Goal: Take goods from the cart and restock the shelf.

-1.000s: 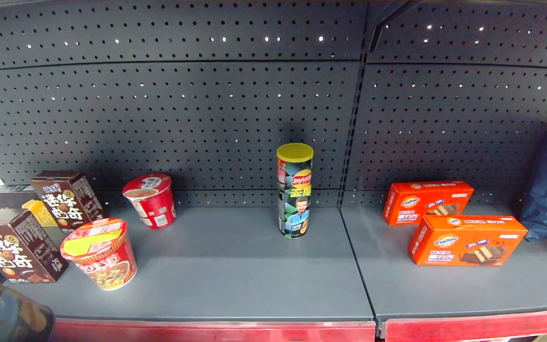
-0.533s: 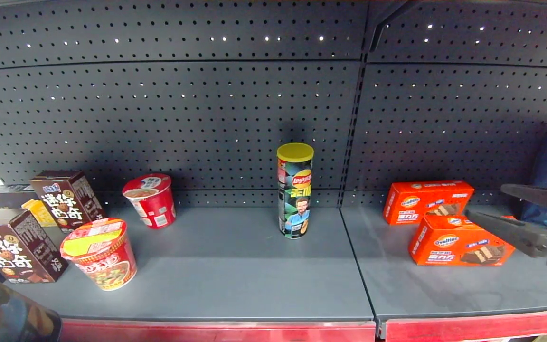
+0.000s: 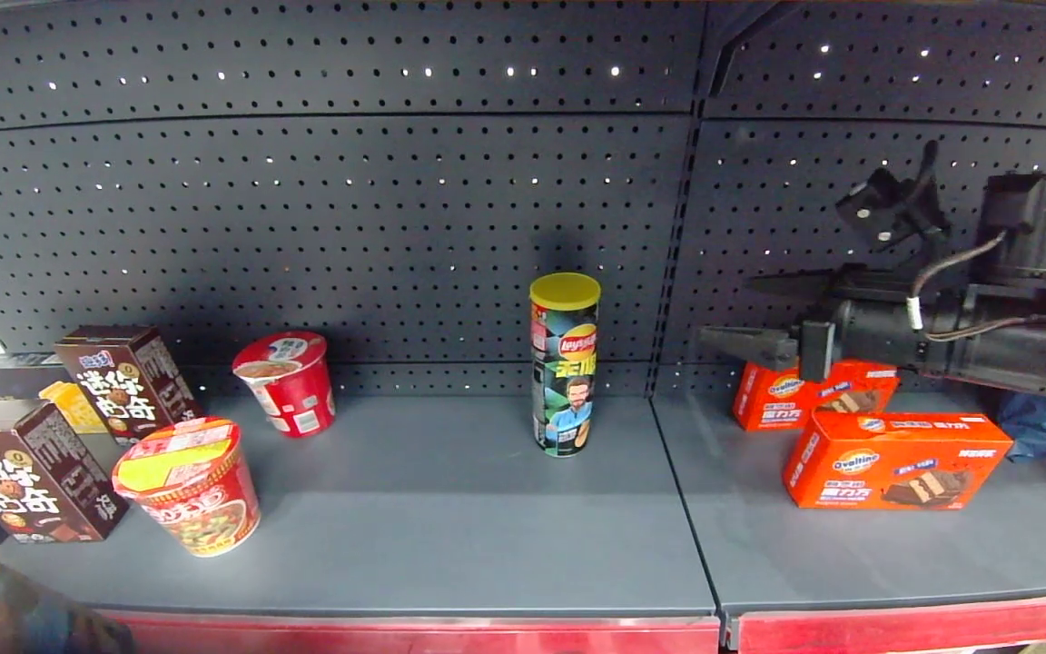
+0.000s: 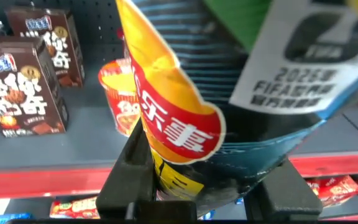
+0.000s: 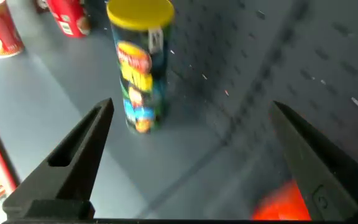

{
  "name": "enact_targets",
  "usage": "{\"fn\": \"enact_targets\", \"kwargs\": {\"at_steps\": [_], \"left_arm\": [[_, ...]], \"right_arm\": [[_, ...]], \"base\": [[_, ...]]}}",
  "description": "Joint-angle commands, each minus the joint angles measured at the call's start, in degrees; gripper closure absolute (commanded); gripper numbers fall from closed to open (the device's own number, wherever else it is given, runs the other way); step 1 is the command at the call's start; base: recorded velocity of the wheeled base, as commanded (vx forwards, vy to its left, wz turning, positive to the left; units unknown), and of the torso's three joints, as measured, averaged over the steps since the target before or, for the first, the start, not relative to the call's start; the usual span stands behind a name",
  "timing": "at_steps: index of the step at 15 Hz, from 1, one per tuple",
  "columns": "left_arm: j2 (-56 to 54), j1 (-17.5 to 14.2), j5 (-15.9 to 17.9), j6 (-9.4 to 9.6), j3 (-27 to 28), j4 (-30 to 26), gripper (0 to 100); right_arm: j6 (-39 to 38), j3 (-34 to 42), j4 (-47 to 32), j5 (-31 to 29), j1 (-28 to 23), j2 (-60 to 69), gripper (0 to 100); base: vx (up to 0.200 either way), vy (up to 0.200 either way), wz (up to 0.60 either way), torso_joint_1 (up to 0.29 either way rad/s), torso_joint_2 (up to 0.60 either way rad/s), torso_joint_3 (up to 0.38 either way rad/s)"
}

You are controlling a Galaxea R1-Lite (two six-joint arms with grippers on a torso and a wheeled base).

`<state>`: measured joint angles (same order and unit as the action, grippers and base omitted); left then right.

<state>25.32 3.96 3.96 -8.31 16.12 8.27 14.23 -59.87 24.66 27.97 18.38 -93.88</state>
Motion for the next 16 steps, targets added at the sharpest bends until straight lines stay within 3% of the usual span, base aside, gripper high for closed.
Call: {"fn": "enact_targets", "kwargs": {"at_steps": [1,3,8,16], "left_arm": [[-2.5,0.0,0.0,-0.04,-1.2,-1.0,100],[-2.7,0.1,0.1,-0.04,-0.6,-3.0,100],[-3.7,0.1,0.3,-0.12,-0.6,-3.2,100],[-3.8,0.0,0.3,-0.12,-0.6,-3.3,100]], "right_arm": [[0.1,-3.5,-0.2,0.3,3.0,-7.2,0],[0.5,-4.1,-0.4,1.7,4.1,-9.3,0],[2.7,-10.5,-0.3,5.7,4.6,-17.1,0],[2.9,-14.8,0.2,10.1,6.7,-25.9,0]], "base": [[0.0,0.0,0.0,0.0,0.0,0.0],[0.0,0.0,0.0,0.0,0.0,0.0],[0.0,0.0,0.0,0.0,0.0,0.0],[0.0,0.0,0.0,0.0,0.0,0.0]]}}
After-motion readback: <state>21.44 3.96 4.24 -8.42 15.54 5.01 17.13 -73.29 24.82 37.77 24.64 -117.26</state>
